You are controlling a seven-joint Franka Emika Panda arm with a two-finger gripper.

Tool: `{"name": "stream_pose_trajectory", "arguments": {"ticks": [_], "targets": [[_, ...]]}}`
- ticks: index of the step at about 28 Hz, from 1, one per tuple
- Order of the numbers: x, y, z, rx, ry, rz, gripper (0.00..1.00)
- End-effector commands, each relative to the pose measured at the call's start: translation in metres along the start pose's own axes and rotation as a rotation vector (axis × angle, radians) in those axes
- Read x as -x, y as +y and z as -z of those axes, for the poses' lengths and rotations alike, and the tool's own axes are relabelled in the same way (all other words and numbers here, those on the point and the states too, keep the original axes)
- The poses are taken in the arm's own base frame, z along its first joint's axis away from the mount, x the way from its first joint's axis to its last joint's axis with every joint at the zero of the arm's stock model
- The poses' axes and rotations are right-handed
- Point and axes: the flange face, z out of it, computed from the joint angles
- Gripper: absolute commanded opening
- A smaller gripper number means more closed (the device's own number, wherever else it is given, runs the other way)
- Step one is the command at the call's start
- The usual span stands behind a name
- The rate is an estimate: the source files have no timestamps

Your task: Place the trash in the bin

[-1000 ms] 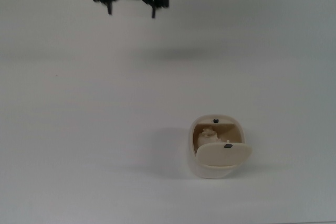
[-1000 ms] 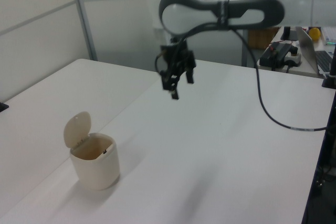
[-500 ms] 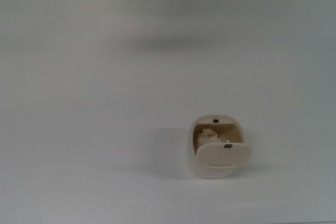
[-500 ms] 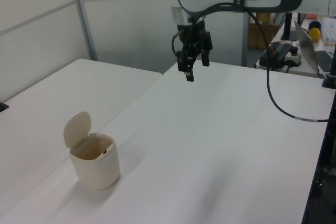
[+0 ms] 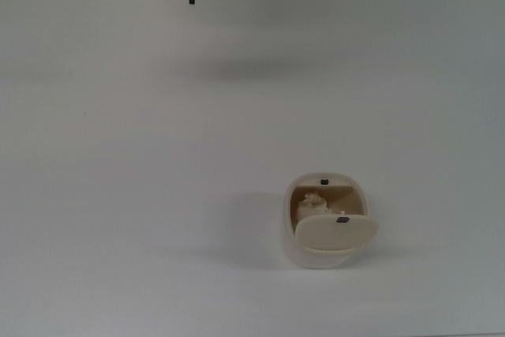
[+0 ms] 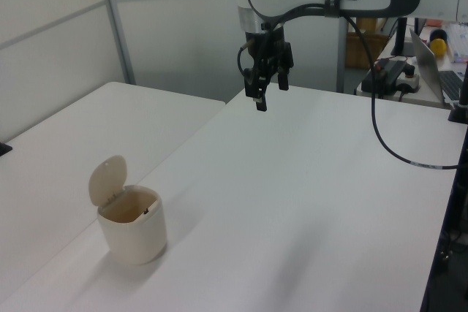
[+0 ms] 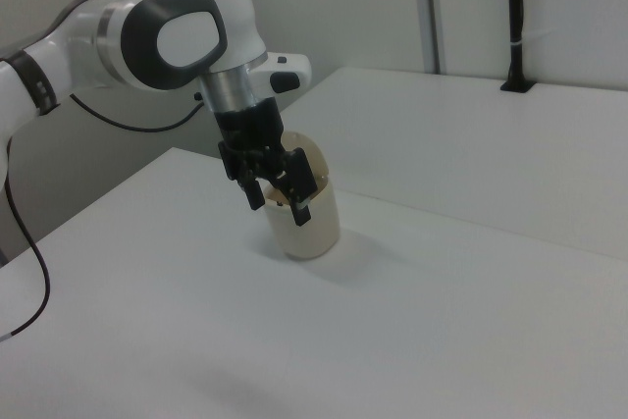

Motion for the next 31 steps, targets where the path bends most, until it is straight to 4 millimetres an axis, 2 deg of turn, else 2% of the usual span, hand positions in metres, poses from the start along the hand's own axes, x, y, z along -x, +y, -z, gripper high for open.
{"name": "stream_pose_trajectory", "arguments": {"ticks": [1, 31], "targets": [[-0.0002, 0.0035, 0.0008, 0.002, 0.019, 0.007, 1.00], [0.0003, 0.0008, -0.0012, 0.002, 0.008, 0.012, 1.00]]}}
